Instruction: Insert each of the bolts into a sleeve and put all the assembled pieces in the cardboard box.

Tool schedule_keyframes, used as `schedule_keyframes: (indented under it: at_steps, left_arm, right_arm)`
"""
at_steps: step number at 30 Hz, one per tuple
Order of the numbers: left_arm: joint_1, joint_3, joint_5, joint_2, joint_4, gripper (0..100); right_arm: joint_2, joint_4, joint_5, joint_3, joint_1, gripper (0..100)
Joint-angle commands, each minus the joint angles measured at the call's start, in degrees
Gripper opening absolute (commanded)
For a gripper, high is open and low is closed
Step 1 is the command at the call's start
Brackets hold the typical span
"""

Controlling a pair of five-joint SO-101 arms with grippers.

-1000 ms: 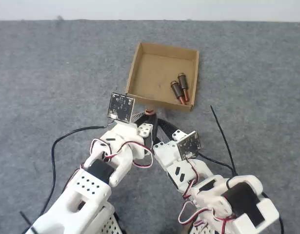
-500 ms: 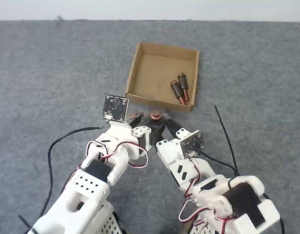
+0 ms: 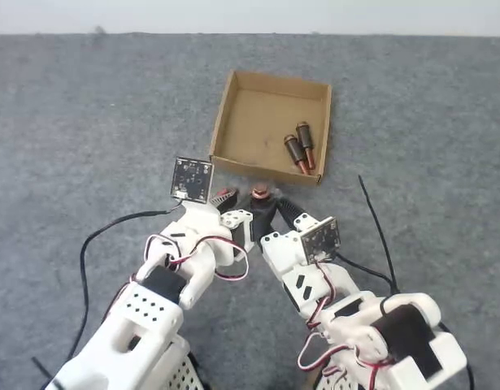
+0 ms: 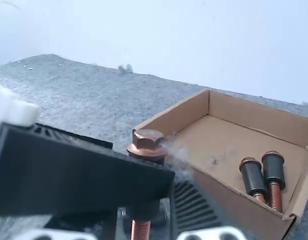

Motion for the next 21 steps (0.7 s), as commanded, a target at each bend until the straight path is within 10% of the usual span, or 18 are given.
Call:
schedule_keyframes:
  at_steps: [1,21]
  left_arm:
    - [0.6,-2.8,2.8,-4.6,-0.2,25]
    - [-5.0,4.7,5.4,-46.8,14.4,18]
  right_arm:
    - [-3.0,-0.4,-0.4,1.1,0.2,0.6]
    - [-2.9,-0.2,-0.4,1.1,0.3,0.6]
